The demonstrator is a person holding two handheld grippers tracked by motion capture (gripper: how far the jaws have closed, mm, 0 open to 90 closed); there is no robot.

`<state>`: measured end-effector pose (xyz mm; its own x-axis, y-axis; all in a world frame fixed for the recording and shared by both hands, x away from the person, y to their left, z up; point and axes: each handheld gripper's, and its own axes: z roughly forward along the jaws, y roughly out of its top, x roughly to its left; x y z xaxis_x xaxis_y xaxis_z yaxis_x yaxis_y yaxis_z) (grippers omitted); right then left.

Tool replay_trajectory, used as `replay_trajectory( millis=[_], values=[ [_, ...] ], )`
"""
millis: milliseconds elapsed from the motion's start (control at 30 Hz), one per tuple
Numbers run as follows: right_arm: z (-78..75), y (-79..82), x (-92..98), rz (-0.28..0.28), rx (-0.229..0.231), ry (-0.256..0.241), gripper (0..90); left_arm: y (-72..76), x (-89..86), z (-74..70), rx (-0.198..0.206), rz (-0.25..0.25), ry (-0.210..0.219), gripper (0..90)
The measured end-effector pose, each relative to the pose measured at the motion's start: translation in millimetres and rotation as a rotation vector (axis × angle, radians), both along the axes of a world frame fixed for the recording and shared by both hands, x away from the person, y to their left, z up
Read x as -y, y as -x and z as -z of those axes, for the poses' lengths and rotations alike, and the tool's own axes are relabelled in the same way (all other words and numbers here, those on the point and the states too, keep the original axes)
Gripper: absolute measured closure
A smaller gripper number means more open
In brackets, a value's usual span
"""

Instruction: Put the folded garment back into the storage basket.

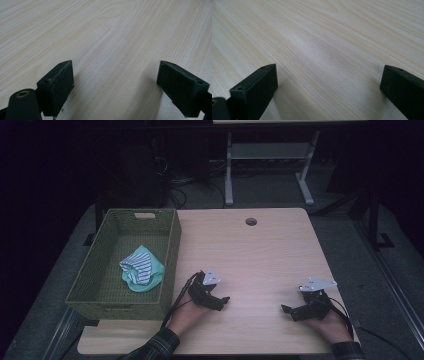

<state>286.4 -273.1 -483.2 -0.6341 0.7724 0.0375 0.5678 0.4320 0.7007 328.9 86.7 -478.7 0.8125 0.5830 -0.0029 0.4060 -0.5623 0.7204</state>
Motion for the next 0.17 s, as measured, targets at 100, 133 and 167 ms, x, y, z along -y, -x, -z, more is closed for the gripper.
replay_trajectory(
  millis=[100,133,167],
  values=[
    [-0.1,0.0,0.1,-0.001,0.000,0.001,1.0,-0.1,-0.1,0.0,0.000,0.001,-0.001,13.3],
    [0.0,0.0,0.2,-0.001,0.000,0.001,1.0,-0.3,-0.1,0.0,0.001,0.003,-0.001,13.2],
    [0.0,0.0,0.1,-0.001,0.000,0.001,1.0,-0.3,-0.1,0.0,0.001,0.003,0.000,13.2]
  ],
)
